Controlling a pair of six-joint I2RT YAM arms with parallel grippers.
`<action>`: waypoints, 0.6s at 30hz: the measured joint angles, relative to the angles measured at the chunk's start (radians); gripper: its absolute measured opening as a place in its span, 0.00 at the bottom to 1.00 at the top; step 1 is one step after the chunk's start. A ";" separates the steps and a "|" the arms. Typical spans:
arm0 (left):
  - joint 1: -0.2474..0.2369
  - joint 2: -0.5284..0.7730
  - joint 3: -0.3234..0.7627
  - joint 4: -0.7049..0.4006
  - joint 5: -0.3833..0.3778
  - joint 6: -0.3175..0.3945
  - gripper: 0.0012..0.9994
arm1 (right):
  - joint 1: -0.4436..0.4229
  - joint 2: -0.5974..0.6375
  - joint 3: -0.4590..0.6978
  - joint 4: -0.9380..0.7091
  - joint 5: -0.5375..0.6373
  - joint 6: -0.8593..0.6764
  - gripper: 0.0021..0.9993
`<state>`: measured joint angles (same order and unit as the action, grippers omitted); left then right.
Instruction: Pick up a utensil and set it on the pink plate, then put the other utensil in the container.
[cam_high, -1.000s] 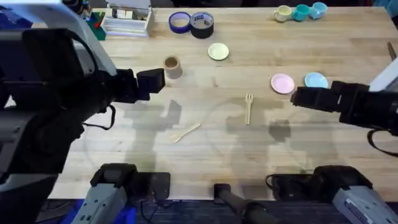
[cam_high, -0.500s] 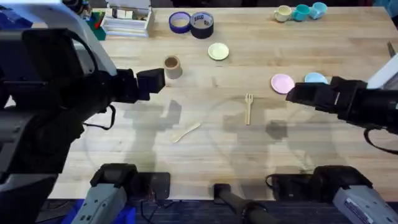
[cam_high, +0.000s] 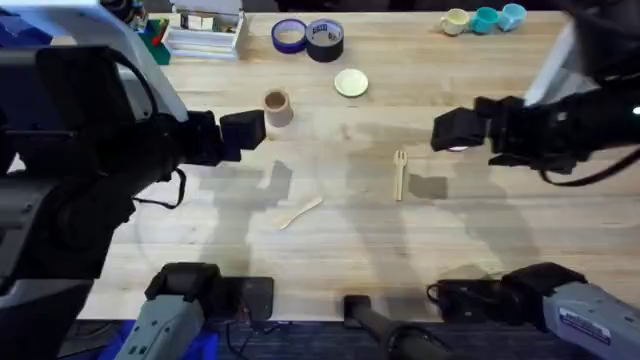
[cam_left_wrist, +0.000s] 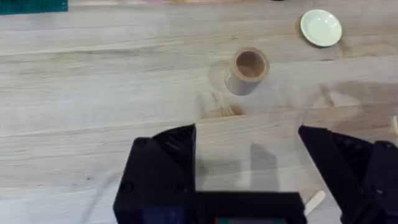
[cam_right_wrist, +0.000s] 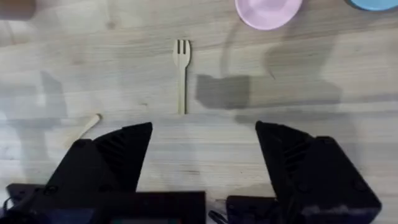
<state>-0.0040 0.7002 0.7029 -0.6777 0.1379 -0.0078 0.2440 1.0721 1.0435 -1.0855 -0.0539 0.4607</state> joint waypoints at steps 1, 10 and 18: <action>0.000 0.000 0.000 0.000 0.000 0.000 0.99 | 0.031 0.011 0.000 0.000 0.030 0.029 1.00; 0.000 0.000 0.000 0.000 0.000 0.000 0.99 | 0.260 0.104 0.001 0.067 0.223 0.241 1.00; 0.000 0.000 0.000 0.000 0.000 0.000 0.99 | 0.304 0.230 0.001 0.145 0.263 0.334 1.00</action>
<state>-0.0040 0.7002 0.7029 -0.6777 0.1379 -0.0078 0.5483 1.3019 1.0447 -0.9402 0.2087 0.7943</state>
